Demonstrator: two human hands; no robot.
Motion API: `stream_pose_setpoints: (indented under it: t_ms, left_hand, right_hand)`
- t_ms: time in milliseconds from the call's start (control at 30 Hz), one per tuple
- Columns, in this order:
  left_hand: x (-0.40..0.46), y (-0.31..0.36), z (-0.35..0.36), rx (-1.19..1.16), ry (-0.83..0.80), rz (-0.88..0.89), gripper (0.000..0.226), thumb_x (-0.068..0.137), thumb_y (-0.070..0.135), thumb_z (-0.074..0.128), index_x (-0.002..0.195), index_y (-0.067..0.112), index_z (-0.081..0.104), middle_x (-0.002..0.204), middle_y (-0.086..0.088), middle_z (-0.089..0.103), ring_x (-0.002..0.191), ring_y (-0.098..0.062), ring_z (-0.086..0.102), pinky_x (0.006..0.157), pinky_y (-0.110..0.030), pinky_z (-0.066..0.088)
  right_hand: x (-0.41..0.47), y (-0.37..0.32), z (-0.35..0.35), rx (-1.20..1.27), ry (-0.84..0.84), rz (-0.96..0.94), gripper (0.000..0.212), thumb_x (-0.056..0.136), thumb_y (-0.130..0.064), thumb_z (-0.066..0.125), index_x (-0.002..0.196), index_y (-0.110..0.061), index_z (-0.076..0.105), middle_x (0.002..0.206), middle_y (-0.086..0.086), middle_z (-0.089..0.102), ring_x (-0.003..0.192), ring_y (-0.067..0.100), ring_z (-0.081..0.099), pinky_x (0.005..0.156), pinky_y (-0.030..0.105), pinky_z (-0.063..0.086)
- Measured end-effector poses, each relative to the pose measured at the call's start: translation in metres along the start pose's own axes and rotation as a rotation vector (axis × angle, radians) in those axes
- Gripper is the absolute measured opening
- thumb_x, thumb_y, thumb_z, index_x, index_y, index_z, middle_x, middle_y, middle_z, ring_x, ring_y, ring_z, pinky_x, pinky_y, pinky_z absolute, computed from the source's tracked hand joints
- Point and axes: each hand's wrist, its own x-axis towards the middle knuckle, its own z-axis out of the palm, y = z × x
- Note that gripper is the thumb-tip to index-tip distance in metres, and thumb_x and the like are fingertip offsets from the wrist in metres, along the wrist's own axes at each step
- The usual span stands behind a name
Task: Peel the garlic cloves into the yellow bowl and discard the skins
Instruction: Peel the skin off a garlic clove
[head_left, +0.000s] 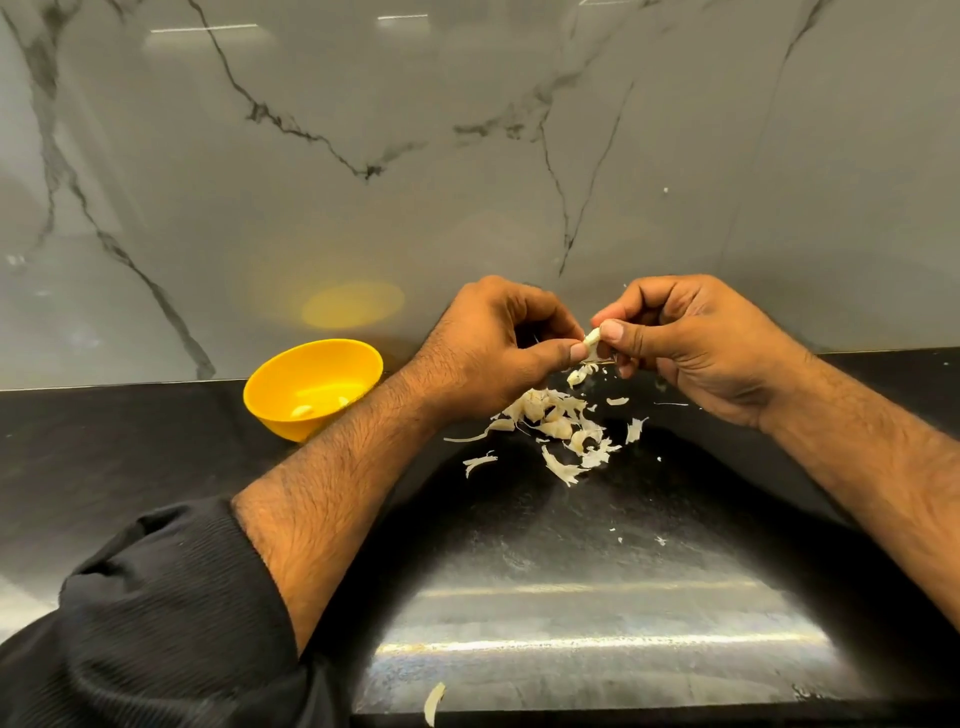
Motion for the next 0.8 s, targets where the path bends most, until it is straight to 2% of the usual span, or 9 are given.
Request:
stream_pose_setpoints:
  t_ms: [100, 233, 300, 367, 433, 500, 600, 667, 800]
  left_hand:
    - [0.001, -0.001, -0.002, 0.111, 0.01, -0.043, 0.009, 0.095, 0.029, 0.081, 0.099, 0.021, 0.081, 0.084, 0.009, 0.078, 0.077, -0.006, 0.075, 0.077, -0.037, 0.067]
    - [0.002, -0.006, -0.015, 0.088, 0.075, -0.119, 0.016, 0.093, 0.036, 0.081, 0.099, 0.022, 0.08, 0.086, 0.008, 0.078, 0.08, -0.006, 0.075, 0.078, -0.036, 0.067]
    - [0.002, -0.007, -0.017, 0.078, 0.091, -0.133, 0.018, 0.092, 0.038, 0.082, 0.099, 0.021, 0.08, 0.085, 0.007, 0.078, 0.08, -0.008, 0.076, 0.076, -0.037, 0.067]
    - [0.001, -0.005, -0.014, 0.086, 0.081, -0.138, 0.02, 0.092, 0.04, 0.082, 0.099, 0.021, 0.08, 0.085, 0.005, 0.078, 0.079, -0.01, 0.076, 0.075, -0.037, 0.067]
    - [0.001, -0.003, -0.01, 0.088, 0.051, -0.149, 0.021, 0.092, 0.04, 0.082, 0.1, 0.021, 0.079, 0.086, 0.004, 0.078, 0.079, -0.011, 0.077, 0.072, -0.038, 0.068]
    - [0.0, -0.003, -0.009, 0.084, 0.036, -0.159, 0.02, 0.092, 0.04, 0.081, 0.1, 0.022, 0.078, 0.087, 0.003, 0.078, 0.079, -0.012, 0.077, 0.071, -0.038, 0.068]
    - [0.001, -0.004, -0.011, 0.058, 0.024, -0.179, 0.018, 0.092, 0.036, 0.082, 0.1, 0.022, 0.078, 0.088, 0.002, 0.079, 0.08, -0.014, 0.078, 0.073, -0.039, 0.068]
    - [0.001, -0.003, -0.01, 0.014, 0.007, -0.178, 0.017, 0.091, 0.031, 0.083, 0.102, 0.02, 0.078, 0.09, 0.001, 0.079, 0.082, -0.016, 0.078, 0.075, -0.039, 0.068]
    - [-0.001, 0.0, -0.009, -0.068, -0.009, -0.11, 0.023, 0.087, 0.024, 0.087, 0.106, 0.015, 0.078, 0.088, -0.004, 0.079, 0.079, -0.022, 0.078, 0.076, -0.037, 0.067]
  right_hand:
    - [0.002, -0.004, 0.003, -0.296, 0.096, 0.004, 0.005, 0.086, -0.006, 0.078, 0.089, -0.003, 0.074, 0.077, 0.007, 0.076, 0.069, 0.014, 0.07, 0.064, 0.032, 0.054]
    - [-0.001, -0.035, -0.007, -0.912, 0.242, -0.222, 0.02, 0.088, -0.012, 0.083, 0.077, -0.024, 0.072, 0.081, -0.01, 0.075, 0.079, 0.008, 0.072, 0.077, 0.029, 0.056]
    - [-0.002, -0.041, 0.0, -1.04, 0.114, -0.206, 0.02, 0.087, -0.008, 0.078, 0.076, -0.023, 0.071, 0.081, -0.009, 0.074, 0.079, 0.013, 0.07, 0.075, 0.028, 0.055]
    - [0.0, -0.027, 0.019, -1.283, -0.161, 0.01, 0.018, 0.087, -0.011, 0.074, 0.076, -0.024, 0.069, 0.078, -0.01, 0.071, 0.079, 0.016, 0.069, 0.072, 0.031, 0.057]
    - [0.002, -0.013, 0.02, -1.368, -0.24, 0.094, 0.016, 0.089, -0.018, 0.076, 0.079, -0.027, 0.069, 0.078, -0.013, 0.07, 0.079, 0.01, 0.068, 0.073, 0.033, 0.059]
    - [0.002, -0.012, 0.01, -1.188, -0.167, 0.043, 0.015, 0.089, -0.019, 0.081, 0.081, -0.027, 0.072, 0.078, -0.011, 0.073, 0.081, 0.009, 0.07, 0.075, 0.031, 0.057]
    - [0.001, -0.018, -0.005, -0.556, -0.043, -0.085, 0.008, 0.087, -0.014, 0.083, 0.09, -0.012, 0.076, 0.083, 0.007, 0.078, 0.079, 0.02, 0.072, 0.073, 0.034, 0.058]
    - [-0.003, -0.018, -0.008, -0.26, -0.046, -0.097, 0.019, 0.084, -0.011, 0.076, 0.099, 0.0, 0.074, 0.088, 0.019, 0.076, 0.078, 0.025, 0.071, 0.069, 0.031, 0.06]
    - [-0.004, -0.011, -0.005, -0.054, -0.127, -0.021, 0.022, 0.083, -0.005, 0.072, 0.104, 0.002, 0.072, 0.091, 0.022, 0.075, 0.078, 0.025, 0.069, 0.068, 0.028, 0.061]
